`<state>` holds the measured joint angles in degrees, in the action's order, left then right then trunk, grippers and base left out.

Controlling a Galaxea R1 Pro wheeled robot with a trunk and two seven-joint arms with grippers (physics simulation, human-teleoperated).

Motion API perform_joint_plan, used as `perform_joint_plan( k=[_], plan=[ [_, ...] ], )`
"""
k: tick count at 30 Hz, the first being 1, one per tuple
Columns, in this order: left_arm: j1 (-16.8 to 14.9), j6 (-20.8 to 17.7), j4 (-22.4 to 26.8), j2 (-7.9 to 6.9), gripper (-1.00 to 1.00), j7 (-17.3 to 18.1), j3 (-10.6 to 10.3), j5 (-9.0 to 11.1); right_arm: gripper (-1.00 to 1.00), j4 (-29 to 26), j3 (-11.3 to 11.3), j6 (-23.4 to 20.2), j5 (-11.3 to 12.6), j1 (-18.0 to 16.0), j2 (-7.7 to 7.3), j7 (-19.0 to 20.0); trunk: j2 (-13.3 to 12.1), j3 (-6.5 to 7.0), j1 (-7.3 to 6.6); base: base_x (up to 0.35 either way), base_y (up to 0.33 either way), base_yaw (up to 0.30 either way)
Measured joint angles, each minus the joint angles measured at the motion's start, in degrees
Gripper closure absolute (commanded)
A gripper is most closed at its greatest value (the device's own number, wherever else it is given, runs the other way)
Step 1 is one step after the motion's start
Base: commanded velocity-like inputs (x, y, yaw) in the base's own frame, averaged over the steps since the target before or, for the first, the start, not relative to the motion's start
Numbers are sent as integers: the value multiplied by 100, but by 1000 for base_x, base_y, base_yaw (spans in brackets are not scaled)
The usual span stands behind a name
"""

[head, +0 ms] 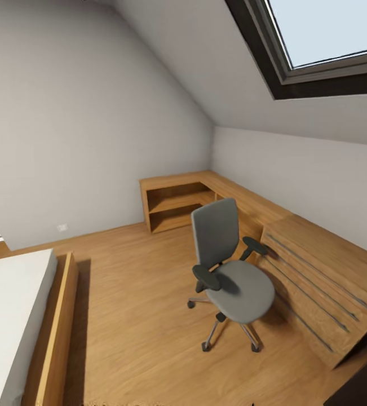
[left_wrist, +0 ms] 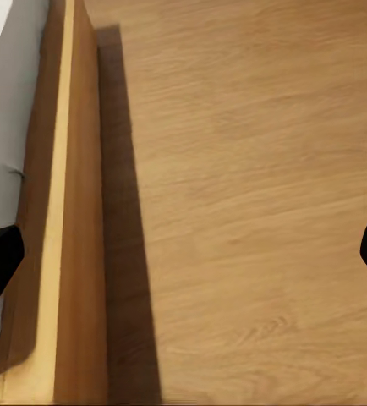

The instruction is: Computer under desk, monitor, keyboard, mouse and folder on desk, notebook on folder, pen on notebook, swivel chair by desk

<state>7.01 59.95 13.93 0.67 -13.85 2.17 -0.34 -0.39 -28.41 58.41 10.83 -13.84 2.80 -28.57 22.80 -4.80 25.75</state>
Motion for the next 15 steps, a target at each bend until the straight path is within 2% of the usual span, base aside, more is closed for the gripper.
perform_joint_plan(
  k=[7,15],
  plan=[
    [0,0,1,0,-100,-13,6,11,-100,0,4,-73,10,0,-1,2,0,-16,0,13,0,287],
    [0,0,1,-7,-100,-30,6,12,-100,0,21,-83,20,0,-16,-3,1,-37,-3,270,0,287]
  ],
)
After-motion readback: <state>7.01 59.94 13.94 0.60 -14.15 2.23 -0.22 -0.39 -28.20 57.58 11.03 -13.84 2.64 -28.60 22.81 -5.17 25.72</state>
